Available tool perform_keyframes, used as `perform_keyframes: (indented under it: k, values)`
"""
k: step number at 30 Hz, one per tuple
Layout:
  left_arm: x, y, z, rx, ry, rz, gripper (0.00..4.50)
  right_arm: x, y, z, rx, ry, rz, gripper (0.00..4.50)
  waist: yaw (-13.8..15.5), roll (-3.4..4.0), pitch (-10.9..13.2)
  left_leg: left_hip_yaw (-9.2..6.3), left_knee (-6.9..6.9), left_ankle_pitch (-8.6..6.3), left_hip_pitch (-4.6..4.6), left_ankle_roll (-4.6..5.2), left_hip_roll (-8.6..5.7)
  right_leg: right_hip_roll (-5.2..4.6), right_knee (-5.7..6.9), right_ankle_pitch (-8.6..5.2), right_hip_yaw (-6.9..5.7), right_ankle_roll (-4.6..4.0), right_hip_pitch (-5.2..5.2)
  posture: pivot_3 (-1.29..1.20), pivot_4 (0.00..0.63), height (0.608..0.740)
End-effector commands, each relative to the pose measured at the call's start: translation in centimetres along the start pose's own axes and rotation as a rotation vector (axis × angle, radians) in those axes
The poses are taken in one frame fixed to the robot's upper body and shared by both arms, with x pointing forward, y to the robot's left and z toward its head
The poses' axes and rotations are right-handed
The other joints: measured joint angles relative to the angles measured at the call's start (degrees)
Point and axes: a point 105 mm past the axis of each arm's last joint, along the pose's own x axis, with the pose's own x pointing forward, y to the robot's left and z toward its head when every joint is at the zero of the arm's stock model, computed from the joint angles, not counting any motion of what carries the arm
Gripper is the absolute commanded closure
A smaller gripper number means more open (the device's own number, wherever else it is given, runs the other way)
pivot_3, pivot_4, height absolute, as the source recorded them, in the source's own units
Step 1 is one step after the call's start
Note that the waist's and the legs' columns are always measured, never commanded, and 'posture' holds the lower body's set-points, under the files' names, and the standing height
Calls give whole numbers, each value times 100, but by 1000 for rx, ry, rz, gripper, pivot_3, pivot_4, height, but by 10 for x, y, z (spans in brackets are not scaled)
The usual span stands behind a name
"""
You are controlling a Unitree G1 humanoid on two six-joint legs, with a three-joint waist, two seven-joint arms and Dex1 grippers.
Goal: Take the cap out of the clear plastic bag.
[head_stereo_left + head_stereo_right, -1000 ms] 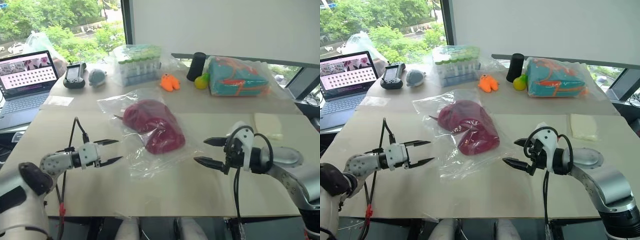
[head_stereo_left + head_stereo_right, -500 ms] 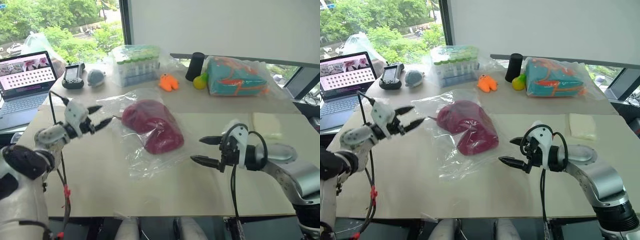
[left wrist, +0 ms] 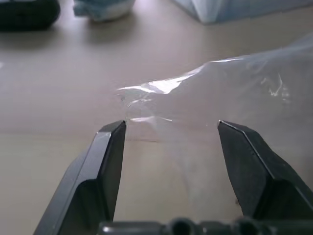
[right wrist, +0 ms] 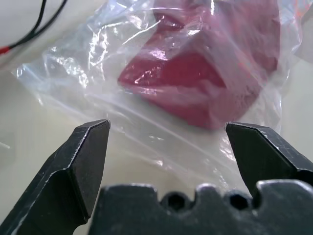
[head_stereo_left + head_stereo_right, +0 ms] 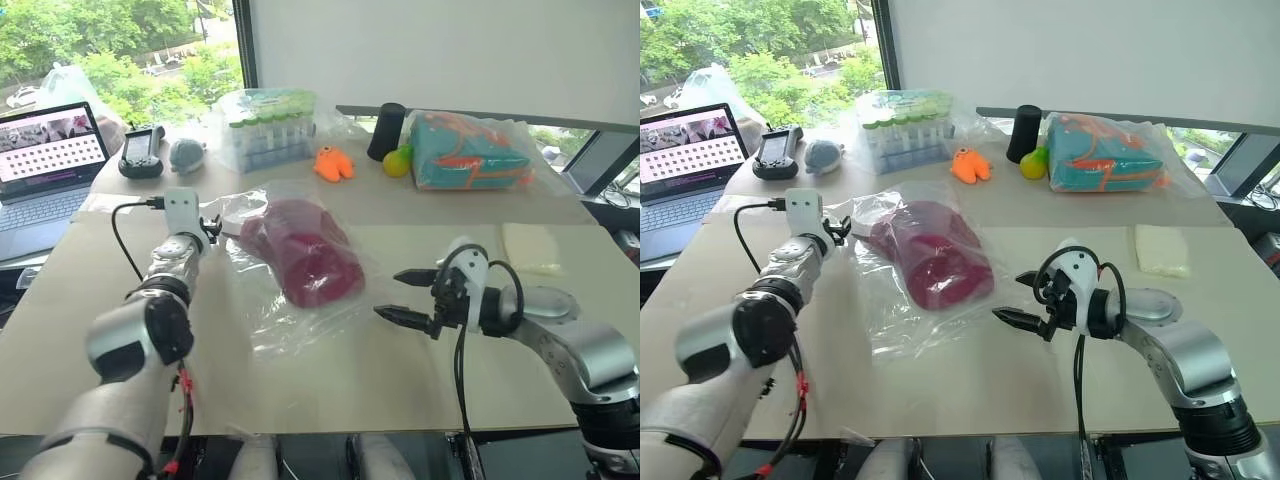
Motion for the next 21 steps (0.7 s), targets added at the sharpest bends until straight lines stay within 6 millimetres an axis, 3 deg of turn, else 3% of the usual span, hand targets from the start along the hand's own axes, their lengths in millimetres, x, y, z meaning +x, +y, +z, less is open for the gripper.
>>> perform_keyframes:
  k: [1, 5, 8, 10, 12, 15, 21]
  values:
    - [0, -14, 46, -22, -158, -53, 1288, 0, -9, 11, -33, -43, -56, 0, 12, 0, 0, -1, 0, 0, 1, 0, -2, -1, 0, 0, 0, 0, 3, 0, 150, 740]
    - [-9, -39, 71, -52, -278, -228, 1288, 1, -10, 9, -23, -48, -75, 0, 42, 0, 0, -2, 3, 0, 3, -1, -6, -3, -5, 2, 0, 1, 10, 0, 150, 740]
    - [-35, -72, 91, 13, -406, -489, 1288, 2, -8, 4, -19, -38, -73, 0, 7, 2, -1, -2, 1, 0, 3, 0, -6, -2, -9, 1, 2, 1, 9, 0, 150, 740]
    - [-78, -105, 88, 63, -421, -816, 1288, 3, -8, 3, -11, -40, -74, 0, -13, 3, 0, -1, -1, 0, 4, -1, -5, -2, -6, 2, 7, 0, 10, 0, 150, 740]
    - [-122, -124, 69, 157, -357, -1100, 1288, 4, -9, 4, -8, -44, -73, 0, -64, 5, 0, 1, -2, 0, 2, -1, -4, -1, -5, 2, 11, -2, 5, 0, 150, 740]
    - [-156, -118, 53, 222, -250, -1285, 1288, 5, -9, 5, -6, -52, -58, 0, -139, 5, 0, 1, 0, 0, 11, -1, 0, 1, -1, 2, 13, -3, 9, 0, 150, 740]
    - [-175, -96, 39, 374, -99, -1413, 1288, 3, -8, 7, -22, -48, -12, 0, -159, 11, 3, 4, 2, 1, 55, 1, 14, 24, -6, -20, 24, 16, 41, 0, 150, 740]
